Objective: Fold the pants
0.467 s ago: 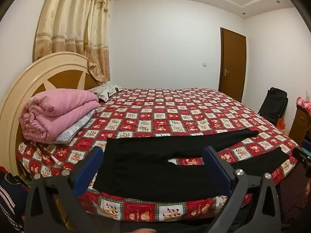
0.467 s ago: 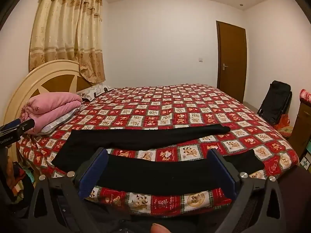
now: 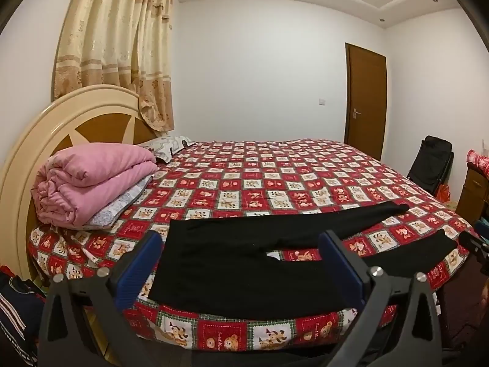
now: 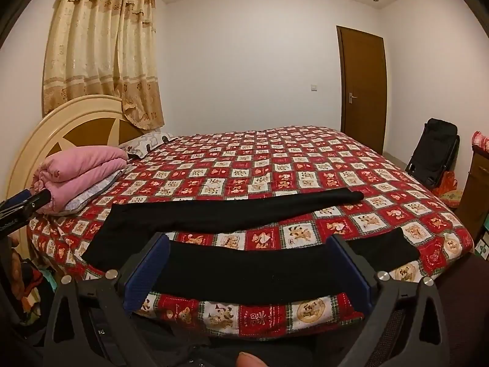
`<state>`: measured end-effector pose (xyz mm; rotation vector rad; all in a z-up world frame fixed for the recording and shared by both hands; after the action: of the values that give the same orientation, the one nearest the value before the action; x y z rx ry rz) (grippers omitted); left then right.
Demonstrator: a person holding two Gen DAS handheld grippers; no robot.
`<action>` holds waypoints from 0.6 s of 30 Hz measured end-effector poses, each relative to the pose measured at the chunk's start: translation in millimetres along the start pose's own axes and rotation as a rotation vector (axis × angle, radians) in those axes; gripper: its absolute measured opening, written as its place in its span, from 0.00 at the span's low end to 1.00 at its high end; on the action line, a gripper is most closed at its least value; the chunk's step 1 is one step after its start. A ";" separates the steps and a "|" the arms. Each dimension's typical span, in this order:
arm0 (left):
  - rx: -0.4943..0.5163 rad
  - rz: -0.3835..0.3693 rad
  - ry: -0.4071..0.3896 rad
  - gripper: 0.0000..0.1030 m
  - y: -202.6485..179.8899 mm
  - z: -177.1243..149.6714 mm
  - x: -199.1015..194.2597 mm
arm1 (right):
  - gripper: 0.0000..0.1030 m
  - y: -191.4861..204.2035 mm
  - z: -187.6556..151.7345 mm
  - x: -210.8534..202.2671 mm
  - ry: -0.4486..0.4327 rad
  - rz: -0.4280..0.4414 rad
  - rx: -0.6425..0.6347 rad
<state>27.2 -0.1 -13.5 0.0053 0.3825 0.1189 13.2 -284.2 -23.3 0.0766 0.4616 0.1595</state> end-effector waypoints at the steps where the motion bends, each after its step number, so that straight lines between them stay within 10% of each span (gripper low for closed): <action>1: 0.000 0.000 0.002 1.00 -0.4 0.4 0.2 | 0.99 -0.3 0.3 -0.4 0.000 -0.002 -0.001; 18: 0.007 -0.002 0.007 1.00 -2.2 -2.8 0.6 | 0.99 -10.9 -6.6 8.1 0.018 -0.011 0.031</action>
<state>27.0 -2.3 -16.4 0.0117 0.3895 0.1152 18.9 -293.3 -34.0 0.1035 0.4823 0.1420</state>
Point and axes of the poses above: each gripper's, at about its wrist camera, not at the fingertips, and x roughly the way its jaws point, y to its left, z to its top, the point moved 3 cm from there along x, roughly the way its jaws point, and after that the axes turned 6 degrees about z, right-handed, at the moved point
